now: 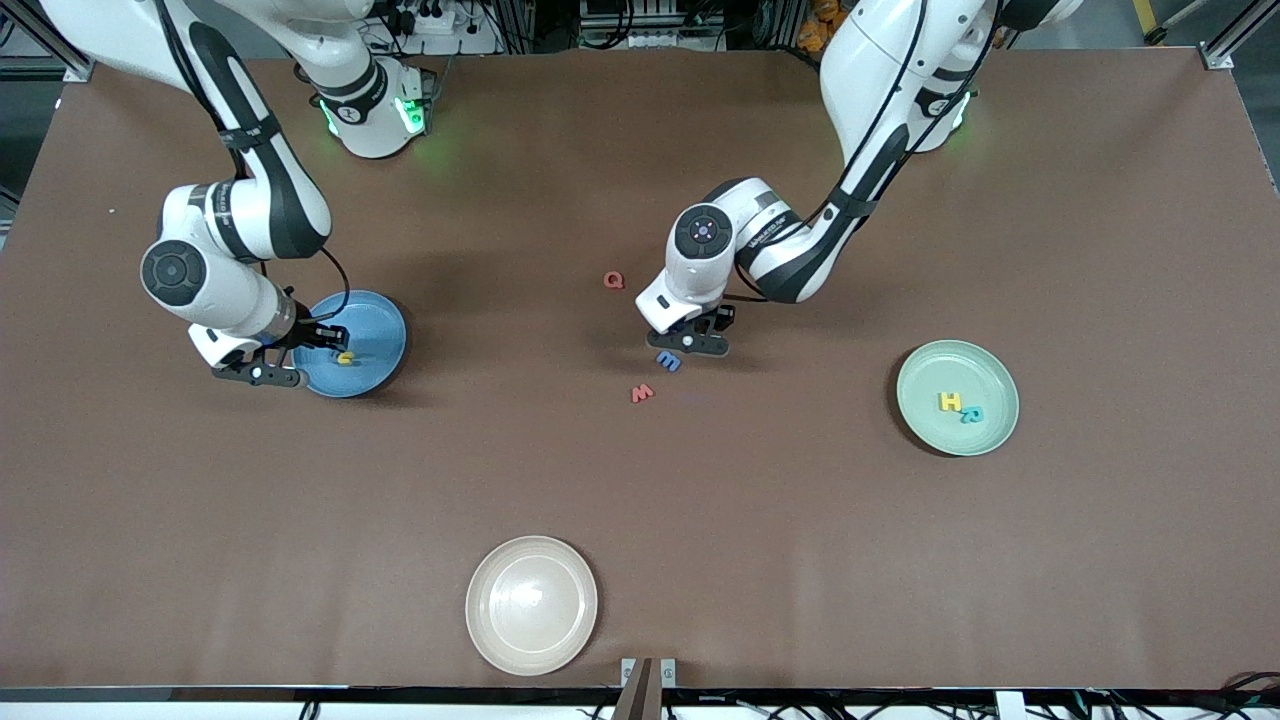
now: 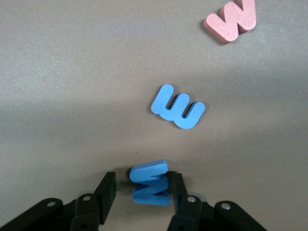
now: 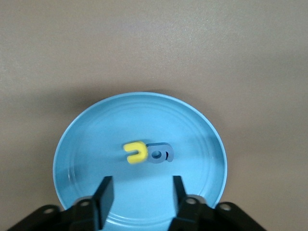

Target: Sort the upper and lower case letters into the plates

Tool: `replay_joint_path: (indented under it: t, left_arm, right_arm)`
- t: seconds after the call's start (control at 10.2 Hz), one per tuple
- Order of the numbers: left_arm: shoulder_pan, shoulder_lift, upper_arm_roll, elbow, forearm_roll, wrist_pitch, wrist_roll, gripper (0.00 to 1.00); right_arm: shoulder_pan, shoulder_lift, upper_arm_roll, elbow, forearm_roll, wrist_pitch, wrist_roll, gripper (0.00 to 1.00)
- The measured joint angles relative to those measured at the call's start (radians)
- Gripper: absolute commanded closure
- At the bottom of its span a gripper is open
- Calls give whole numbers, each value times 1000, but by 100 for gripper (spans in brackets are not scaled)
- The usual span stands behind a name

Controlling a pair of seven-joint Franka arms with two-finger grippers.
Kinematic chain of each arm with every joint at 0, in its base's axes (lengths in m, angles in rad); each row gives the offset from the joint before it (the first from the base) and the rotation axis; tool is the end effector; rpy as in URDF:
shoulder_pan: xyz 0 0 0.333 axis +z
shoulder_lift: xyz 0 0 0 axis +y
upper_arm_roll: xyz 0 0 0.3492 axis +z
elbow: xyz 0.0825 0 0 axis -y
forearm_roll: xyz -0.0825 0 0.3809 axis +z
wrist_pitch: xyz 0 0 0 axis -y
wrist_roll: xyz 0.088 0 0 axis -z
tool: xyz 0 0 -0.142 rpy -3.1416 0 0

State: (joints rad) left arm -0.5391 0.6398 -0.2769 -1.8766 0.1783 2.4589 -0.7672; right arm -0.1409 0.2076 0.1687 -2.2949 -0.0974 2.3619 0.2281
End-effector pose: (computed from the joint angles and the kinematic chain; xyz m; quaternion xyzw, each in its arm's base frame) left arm 0.4520 -0.4644 0.1702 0.9971 -0.0696 -0.0285 0.0100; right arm 0.5136 0.0117 0.2498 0.9955 -0.0636 -0.0657 0.0230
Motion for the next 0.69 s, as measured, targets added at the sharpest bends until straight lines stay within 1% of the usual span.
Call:
replay_joint_path:
  t: [0.1,0.2,0.29,0.39,0.49,0.69]
  left_arm:
    - [0,2,0,0,0,0,-4,44]
    - [-1,5,0,3,0,0,-14,53]
    - [-4,9,0,6,0,0,-18,70]
    - [-6,9,1,9,3,-2,-19,95]
    - [-7,11,2,13,4,-3,-20,100]
    - [-7,10,8,26,5,-3,-25,100]
  right_arm:
    - [0,0,0,2,0,0,0,0]
    - [0,0,0,9,1,-2,0,0]
    - [0,-1,0,22,1,-10,0,0]
    - [1,-2,2,40,2,-26,0,0]
    - [3,-3,5,54,7,-34,0,0]
    - [8,-4,11,65,36,-37,0,0]
